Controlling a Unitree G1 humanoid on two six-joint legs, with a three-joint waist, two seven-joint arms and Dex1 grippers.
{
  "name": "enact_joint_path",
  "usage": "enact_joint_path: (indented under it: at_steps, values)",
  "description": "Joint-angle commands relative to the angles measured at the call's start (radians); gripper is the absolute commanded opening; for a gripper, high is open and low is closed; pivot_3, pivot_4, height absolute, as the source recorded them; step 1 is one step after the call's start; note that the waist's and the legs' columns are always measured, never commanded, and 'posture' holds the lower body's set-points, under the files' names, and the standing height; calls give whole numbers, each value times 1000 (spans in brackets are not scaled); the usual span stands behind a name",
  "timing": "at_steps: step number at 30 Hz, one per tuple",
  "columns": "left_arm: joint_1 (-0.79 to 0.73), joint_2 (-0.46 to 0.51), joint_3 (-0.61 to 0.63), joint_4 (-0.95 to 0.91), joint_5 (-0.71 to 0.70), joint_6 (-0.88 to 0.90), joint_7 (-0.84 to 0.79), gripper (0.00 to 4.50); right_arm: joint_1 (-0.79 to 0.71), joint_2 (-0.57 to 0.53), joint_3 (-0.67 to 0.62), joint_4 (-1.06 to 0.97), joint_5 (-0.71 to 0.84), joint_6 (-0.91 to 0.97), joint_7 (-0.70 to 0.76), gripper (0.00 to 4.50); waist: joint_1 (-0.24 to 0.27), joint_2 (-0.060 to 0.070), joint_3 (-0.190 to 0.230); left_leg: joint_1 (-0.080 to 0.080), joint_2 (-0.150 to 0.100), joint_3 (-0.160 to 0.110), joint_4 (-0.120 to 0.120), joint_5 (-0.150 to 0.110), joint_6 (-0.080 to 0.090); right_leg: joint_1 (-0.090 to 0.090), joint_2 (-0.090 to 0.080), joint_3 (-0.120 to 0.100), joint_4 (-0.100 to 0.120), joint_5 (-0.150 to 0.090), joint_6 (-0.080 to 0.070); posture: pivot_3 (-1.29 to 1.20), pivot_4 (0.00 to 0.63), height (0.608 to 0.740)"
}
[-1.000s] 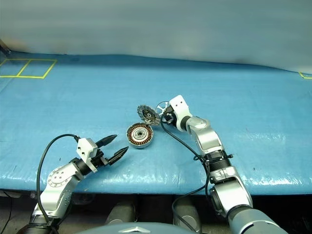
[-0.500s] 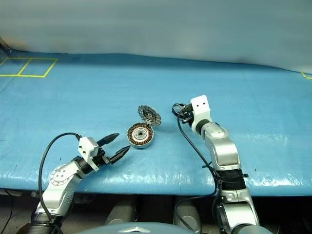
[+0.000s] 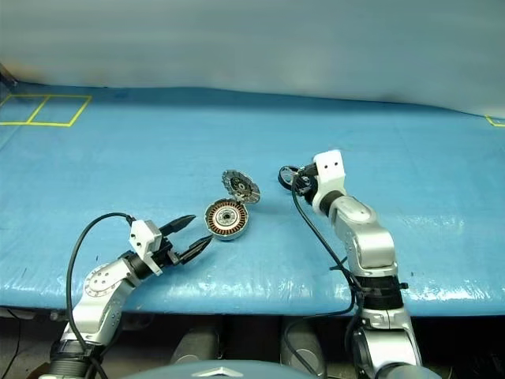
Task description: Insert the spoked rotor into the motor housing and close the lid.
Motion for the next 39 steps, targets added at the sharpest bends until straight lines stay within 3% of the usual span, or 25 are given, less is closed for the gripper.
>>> enact_joint_path:
  at_steps: [1,11,24,39]
  values:
    - [4,-8,-1,-21,1,-23,2,3853,-62,9,21,79,-17,-40,-5,2476,1,0,0,0,0,0,0,0,0,0,0,0,0,0,0,0,150,740]
    - [53,-8,5,-49,5,-26,27,3853,-137,46,10,218,-46,-67,-81,2476,2,0,0,0,0,0,-3,0,0,-1,0,0,-1,0,-1,0,150,740]
    - [52,0,-1,-54,7,-18,27,3853,-38,52,28,91,-60,-18,-108,2476,2,0,0,0,0,0,-3,0,0,-1,0,0,0,0,-1,0,150,740]
    - [53,1,-2,-49,10,-18,29,3853,-66,75,48,192,-92,-29,-131,2476,1,0,0,0,0,0,-3,0,0,-1,0,0,-1,0,-1,0,150,740]
